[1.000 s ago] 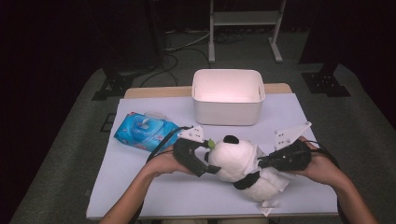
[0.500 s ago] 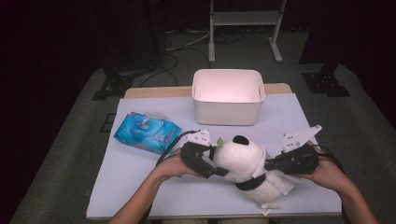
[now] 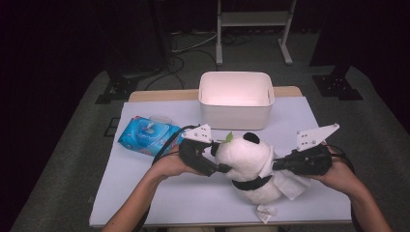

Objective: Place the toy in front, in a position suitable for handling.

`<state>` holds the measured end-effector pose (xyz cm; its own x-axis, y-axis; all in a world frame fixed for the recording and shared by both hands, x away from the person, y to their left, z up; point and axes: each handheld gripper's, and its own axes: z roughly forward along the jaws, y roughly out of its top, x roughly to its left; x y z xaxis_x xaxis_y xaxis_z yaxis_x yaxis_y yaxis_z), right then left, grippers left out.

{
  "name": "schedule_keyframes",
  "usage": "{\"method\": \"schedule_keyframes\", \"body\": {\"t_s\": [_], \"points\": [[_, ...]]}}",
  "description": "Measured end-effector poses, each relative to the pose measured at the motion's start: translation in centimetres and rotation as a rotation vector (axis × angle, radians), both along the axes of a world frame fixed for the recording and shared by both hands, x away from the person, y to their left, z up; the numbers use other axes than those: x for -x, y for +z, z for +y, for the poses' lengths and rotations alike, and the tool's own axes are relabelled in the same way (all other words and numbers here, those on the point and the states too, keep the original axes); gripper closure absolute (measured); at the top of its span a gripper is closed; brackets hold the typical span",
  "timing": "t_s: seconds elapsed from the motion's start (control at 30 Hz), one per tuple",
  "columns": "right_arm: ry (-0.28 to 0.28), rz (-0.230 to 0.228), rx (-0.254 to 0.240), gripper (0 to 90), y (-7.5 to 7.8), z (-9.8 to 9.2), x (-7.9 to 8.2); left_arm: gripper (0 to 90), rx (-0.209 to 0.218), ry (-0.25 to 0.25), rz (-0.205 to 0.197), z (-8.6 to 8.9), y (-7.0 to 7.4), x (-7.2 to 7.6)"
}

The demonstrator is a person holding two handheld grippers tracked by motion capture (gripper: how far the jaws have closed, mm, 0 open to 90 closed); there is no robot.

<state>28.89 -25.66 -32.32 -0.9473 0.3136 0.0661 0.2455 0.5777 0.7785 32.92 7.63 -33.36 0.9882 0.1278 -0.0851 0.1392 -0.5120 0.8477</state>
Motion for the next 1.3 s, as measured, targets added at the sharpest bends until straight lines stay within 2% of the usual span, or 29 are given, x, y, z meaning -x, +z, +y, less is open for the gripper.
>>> {"method": "schedule_keyframes", "body": {"t_s": [0.2, 0.33, 0.5, 0.7, 0.77, 0.83, 1.03, 1.13, 1.23, 1.3], "points": [[0.005, -0.003, -0.029, 87.8, 0.3, 0.2, -0.1, 28.8, -0.013, 0.016, -0.020, 0.5, 0.9, 0.3], [0.001, 0.002, -0.031, 87.8, 0.2, 0.1, -0.3, 29.2, -0.030, 0.012, -0.026, 0.8, 1.5, 0.3], [0.004, -0.008, -0.060, 87.8, 1.0, 0.0, -0.4, 29.3, -0.045, -0.007, -0.031, 0.4, 1.7, 0.5], [0.009, -0.030, -0.026, 87.8, 2.0, 0.4, -0.5, 29.2, -0.041, -0.013, -0.024, -0.4, 1.5, 0.4], [0.009, -0.039, -0.031, 87.8, 2.3, 0.3, -0.4, 29.3, -0.046, -0.015, -0.034, -0.6, 1.7, 0.4], [0.011, -0.041, -0.058, 87.7, 2.7, 0.1, -0.3, 29.6, -0.045, -0.017, -0.043, -0.8, 2.0, 0.4], [0.012, -0.071, -0.047, 87.7, 3.7, 0.5, -0.4, 29.7, -0.063, -0.014, -0.057, -0.8, 3.0, 0.3], [0.021, -0.082, -0.056, 87.7, 4.2, 0.9, -0.4, 29.6, -0.085, -0.022, -0.064, -1.4, 2.8, 0.5], [0.031, -0.095, -0.054, 87.7, 4.4, 1.4, -0.5, 29.3, -0.088, -0.036, -0.062, -1.9, 2.3, 0.6], [0.026, -0.089, -0.022, 87.6, 4.1, 1.6, -0.5, 28.1, -0.087, -0.034, -0.054, -2.1, 1.9, 0.5]]}}
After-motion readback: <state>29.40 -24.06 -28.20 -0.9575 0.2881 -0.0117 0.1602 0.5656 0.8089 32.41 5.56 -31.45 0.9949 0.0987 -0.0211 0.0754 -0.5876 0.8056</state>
